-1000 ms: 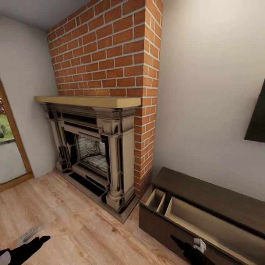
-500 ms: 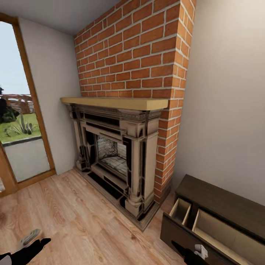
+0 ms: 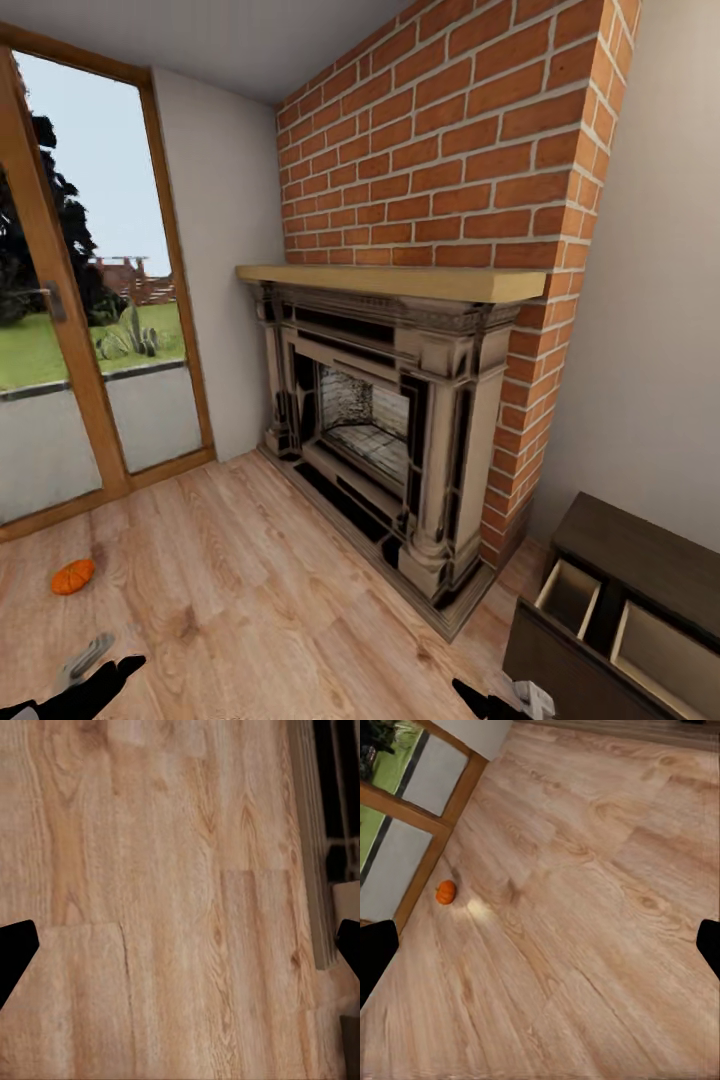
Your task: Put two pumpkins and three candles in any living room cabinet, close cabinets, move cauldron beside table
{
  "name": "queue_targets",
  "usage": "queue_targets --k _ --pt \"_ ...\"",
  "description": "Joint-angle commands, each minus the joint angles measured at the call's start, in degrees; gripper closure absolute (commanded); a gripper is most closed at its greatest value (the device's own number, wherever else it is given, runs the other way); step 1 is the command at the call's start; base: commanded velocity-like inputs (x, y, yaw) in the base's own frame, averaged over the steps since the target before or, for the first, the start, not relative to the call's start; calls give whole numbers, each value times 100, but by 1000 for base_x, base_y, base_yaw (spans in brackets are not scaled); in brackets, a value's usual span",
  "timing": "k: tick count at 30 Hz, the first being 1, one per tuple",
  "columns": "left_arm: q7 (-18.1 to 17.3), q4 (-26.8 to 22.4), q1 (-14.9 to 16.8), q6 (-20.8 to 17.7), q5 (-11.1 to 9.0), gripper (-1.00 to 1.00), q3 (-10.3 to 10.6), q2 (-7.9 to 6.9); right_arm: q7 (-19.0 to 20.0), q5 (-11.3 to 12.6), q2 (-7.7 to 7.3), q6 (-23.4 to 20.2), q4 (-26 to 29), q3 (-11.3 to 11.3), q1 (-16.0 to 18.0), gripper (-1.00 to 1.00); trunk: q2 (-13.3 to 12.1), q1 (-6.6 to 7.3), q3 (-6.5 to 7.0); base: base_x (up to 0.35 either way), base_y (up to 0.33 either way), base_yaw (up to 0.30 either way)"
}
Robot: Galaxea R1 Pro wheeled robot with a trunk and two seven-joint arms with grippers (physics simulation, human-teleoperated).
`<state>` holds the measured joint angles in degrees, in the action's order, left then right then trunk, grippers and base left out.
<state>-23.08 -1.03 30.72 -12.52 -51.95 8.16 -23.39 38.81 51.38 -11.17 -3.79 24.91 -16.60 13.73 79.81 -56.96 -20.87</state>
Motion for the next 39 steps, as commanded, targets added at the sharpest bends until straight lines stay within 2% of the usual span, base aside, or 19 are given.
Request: queue_targets --k 1,8,10,12,13,14,16,17,19,23,32,39 --pt "-12 -2 -2 -32 -72 -100 44 -3 -64 -9 37 -28 5 -19 3 -100 4 0 -7 -27 289 273" --pt "-12 -2 -75 -32 -95 -100 39 -8 -540 -242 232 -37 21 -22 4 -100 4 0 -10 -69 289 273" --pt "-12 -2 -81 -32 -95 -100 40 -8 -852 -417 426 -70 24 -92 12 -100 4 0 -16 -81 289 272" --pt "-12 -2 -82 -26 -95 -100 42 -6 -1431 -637 699 -141 28 -157 128 -100 4 0 -22 -82 289 271" --pt "-12 -2 -83 -25 -96 -100 39 -4 -2001 -852 969 -269 19 -207 331 -100 4 0 -26 -53 279 261" --pt "-12 -2 -83 -24 -96 -100 40 -3 -2197 -939 1069 -314 12 -233 400 -100 4 0 -31 -42 271 258" --pt "-12 -2 -83 -23 -97 -100 42 -1 -2854 -1302 1455 -429 -33 -340 587 -100 4 0 -41 -12 227 241" --pt "-12 -2 -83 -23 -97 -100 41 0 -3047 -1423 1586 -451 -55 -370 634 -100 4 0 -47 51 173 222" --pt "-12 -2 -84 -21 -101 -100 39 -5 -3244 -1559 1724 -452 -92 -406 684 -100 4 0 -60 127 138 199" --pt "-14 -2 -84 -22 -132 -100 41 -1 -3351 -1678 1797 -474 -107 -440 713 -100 4 0 -90 248 110 176" --pt "-12 -2 -84 -23 -139 -100 45 1 -3364 -1714 1811 -449 -92 -481 720 -100 4 0 -159 302 103 166" --pt "-12 -2 -89 -20 -140 -100 45 0 -3103 -1719 1804 -265 -73 -478 720 -100 4 0 -188 277 167 85"
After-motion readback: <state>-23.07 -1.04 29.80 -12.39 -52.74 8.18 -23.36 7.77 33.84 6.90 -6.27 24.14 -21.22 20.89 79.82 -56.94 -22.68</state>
